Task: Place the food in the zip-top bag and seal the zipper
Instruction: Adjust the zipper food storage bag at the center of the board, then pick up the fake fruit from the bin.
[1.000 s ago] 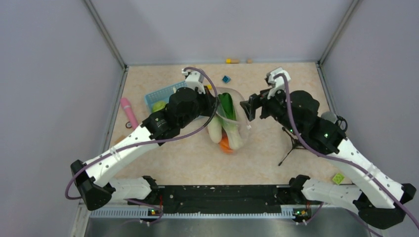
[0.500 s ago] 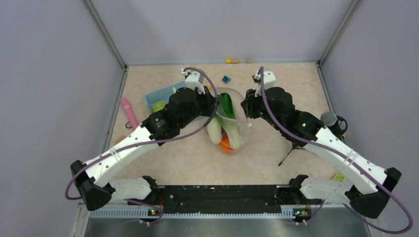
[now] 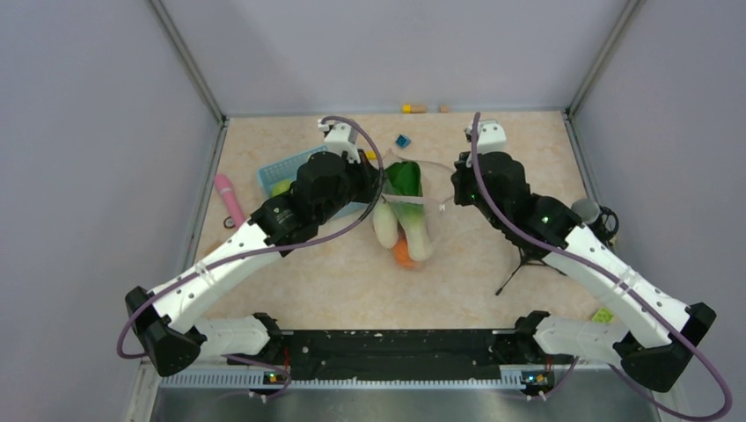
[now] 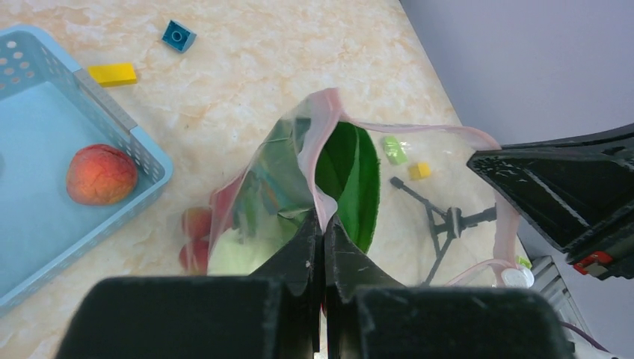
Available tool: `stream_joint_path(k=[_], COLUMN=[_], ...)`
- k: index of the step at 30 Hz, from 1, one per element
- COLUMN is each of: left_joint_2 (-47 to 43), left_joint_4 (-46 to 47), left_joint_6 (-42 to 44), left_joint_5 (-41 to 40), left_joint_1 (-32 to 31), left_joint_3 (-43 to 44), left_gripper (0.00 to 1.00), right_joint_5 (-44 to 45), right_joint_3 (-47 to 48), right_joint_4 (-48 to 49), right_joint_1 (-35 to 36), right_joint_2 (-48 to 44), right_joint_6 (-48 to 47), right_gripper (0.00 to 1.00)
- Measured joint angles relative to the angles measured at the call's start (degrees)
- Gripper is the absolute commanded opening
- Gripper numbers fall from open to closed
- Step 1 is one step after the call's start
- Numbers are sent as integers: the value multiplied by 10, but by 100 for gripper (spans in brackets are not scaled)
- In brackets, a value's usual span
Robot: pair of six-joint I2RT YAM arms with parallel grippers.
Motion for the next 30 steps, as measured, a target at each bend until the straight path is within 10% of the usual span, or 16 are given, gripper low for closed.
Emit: stream_joint_path(k=[4, 12, 22, 30], left_joint_2=[2, 13, -2, 10], left_joint_4=[3, 31, 9, 17], left_joint_6=[8, 44, 78, 48], left_joint_5=[33, 104, 112, 123], left_joint_1=[14, 24, 53, 212], left_joint_3=[0, 12, 12, 6], left_gripper=[19, 96, 98, 98], right_joint_5=[8, 1, -20, -31], right_joint_3=[6, 8, 6, -13], right_joint_4=[-7, -7, 7, 22], right_joint_1=[0, -1, -1, -1], right_joint_2=[-15, -23, -15, -21], right_joint_6=[-1, -5, -3, 0], right_gripper=[0, 0, 0, 0])
